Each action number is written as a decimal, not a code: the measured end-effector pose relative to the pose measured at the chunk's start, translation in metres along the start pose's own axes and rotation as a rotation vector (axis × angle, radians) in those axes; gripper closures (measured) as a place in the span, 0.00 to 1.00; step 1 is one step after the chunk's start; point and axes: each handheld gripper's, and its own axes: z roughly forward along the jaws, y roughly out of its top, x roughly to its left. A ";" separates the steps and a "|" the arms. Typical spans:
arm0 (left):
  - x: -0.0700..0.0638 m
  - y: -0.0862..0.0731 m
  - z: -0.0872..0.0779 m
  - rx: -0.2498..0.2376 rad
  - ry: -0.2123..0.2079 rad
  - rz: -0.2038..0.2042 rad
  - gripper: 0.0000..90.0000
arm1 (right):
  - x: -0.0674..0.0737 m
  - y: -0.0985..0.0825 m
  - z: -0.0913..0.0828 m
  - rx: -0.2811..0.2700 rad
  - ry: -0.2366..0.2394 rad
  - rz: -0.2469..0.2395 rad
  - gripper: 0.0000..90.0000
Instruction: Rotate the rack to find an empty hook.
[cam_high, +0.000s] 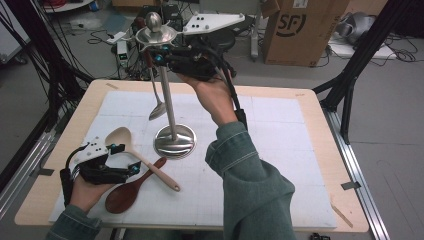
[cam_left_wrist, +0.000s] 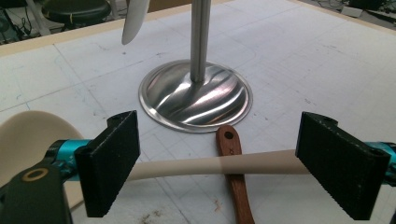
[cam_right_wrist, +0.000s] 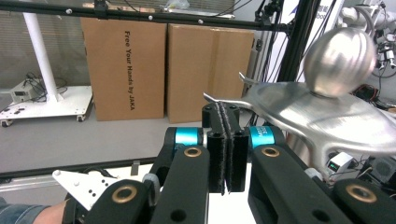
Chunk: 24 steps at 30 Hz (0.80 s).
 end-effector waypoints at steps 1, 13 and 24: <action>0.000 0.000 0.000 0.000 0.000 0.000 0.16 | 0.000 -0.001 -0.002 -0.001 0.000 0.003 0.99; 0.000 0.000 0.000 0.004 0.001 0.004 0.16 | -0.009 -0.014 -0.022 -0.004 -0.010 0.024 0.99; 0.000 0.000 0.000 0.004 0.001 0.005 0.16 | -0.021 -0.016 -0.042 -0.017 -0.060 0.043 0.99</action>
